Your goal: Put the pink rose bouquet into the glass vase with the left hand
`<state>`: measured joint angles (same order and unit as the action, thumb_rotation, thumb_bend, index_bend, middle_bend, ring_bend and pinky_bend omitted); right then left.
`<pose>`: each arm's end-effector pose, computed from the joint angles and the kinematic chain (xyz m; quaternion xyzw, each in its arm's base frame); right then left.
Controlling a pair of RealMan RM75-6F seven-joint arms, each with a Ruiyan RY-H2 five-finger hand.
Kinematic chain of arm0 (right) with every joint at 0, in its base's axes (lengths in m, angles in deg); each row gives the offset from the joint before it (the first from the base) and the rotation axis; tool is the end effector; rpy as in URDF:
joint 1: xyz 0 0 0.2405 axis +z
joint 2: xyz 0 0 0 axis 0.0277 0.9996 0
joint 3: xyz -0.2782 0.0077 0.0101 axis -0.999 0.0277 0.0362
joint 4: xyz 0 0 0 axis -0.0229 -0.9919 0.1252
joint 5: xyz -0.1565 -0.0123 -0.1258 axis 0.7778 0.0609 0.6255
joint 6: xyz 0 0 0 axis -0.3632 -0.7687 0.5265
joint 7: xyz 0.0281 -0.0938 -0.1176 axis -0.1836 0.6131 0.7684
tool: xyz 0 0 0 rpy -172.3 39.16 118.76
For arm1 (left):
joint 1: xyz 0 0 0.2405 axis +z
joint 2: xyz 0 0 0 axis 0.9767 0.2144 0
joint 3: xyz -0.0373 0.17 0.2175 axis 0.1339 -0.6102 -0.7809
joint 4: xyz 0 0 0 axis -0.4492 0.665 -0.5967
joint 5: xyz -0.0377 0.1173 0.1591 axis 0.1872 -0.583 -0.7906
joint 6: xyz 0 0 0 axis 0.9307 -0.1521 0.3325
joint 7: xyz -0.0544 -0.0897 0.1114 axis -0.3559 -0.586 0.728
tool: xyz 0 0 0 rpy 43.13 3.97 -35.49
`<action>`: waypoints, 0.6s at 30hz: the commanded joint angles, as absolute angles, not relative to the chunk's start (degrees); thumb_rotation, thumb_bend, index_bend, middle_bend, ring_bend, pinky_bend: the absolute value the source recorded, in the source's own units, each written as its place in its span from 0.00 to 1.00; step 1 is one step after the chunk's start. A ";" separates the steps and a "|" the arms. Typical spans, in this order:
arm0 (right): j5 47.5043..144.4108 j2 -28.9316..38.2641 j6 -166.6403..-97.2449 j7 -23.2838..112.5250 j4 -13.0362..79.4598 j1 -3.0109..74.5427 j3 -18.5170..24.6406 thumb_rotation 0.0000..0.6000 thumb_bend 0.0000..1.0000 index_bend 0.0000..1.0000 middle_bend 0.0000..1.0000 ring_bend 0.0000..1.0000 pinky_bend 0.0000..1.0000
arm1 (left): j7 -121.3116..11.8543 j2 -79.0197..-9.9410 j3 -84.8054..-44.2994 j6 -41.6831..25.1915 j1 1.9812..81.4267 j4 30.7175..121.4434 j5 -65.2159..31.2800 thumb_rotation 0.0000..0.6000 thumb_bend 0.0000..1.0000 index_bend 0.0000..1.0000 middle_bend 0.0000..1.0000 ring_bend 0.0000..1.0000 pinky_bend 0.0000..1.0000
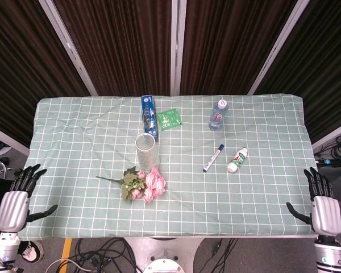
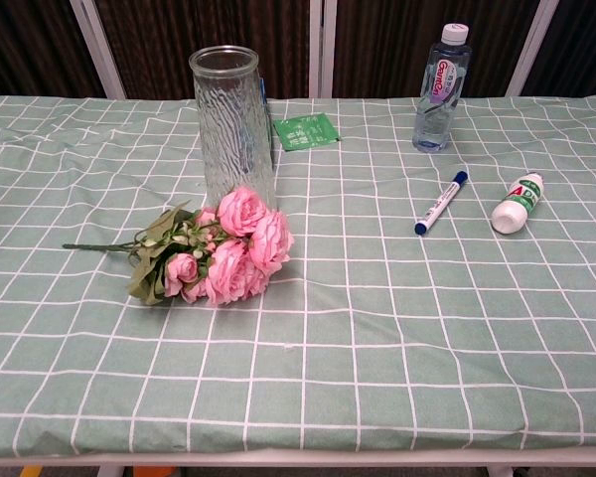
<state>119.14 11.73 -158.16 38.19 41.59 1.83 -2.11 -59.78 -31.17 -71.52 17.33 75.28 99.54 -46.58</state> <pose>-0.3485 -0.1711 0.1375 0.5120 -0.4250 0.4534 0.5930 -0.3009 0.1698 0.1437 -0.5492 -0.4371 -0.4762 0.5298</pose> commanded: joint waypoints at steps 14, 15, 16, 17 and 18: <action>119.18 13.42 -157.03 39.64 43.97 2.87 -1.63 1.00 0.10 0.00 0.00 0.00 0.00 | -59.60 -29.81 -73.43 14.34 73.42 101.81 -49.90 1.00 0.01 0.14 0.05 0.00 0.09; 119.23 13.66 -157.05 39.96 44.48 3.01 -1.48 1.00 0.10 0.00 0.00 0.00 0.00 | -59.10 -29.84 -73.61 13.82 73.01 102.12 -50.48 1.00 0.01 0.14 0.05 0.00 0.09; 119.20 13.93 -157.06 40.25 45.08 3.13 -1.28 1.00 0.10 0.00 0.00 0.00 0.00 | -58.58 -29.90 -73.70 13.20 72.55 102.55 -50.90 1.00 0.01 0.14 0.05 0.00 0.09; 118.99 14.27 -157.00 40.50 45.82 3.23 -1.05 1.00 0.10 0.00 0.00 0.00 0.00 | -57.99 -29.97 -73.72 12.44 72.03 103.15 -51.14 1.00 0.01 0.14 0.05 0.00 0.09; 118.47 14.77 -156.78 40.91 47.00 3.35 -0.71 1.00 0.10 0.00 0.00 0.00 0.00 | -57.01 -30.02 -73.65 11.25 71.25 104.18 -51.28 1.00 0.01 0.14 0.05 0.00 0.08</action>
<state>118.98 14.09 -157.01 40.30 45.75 3.09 -1.19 -58.29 -29.95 -73.50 12.72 72.38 102.88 -50.78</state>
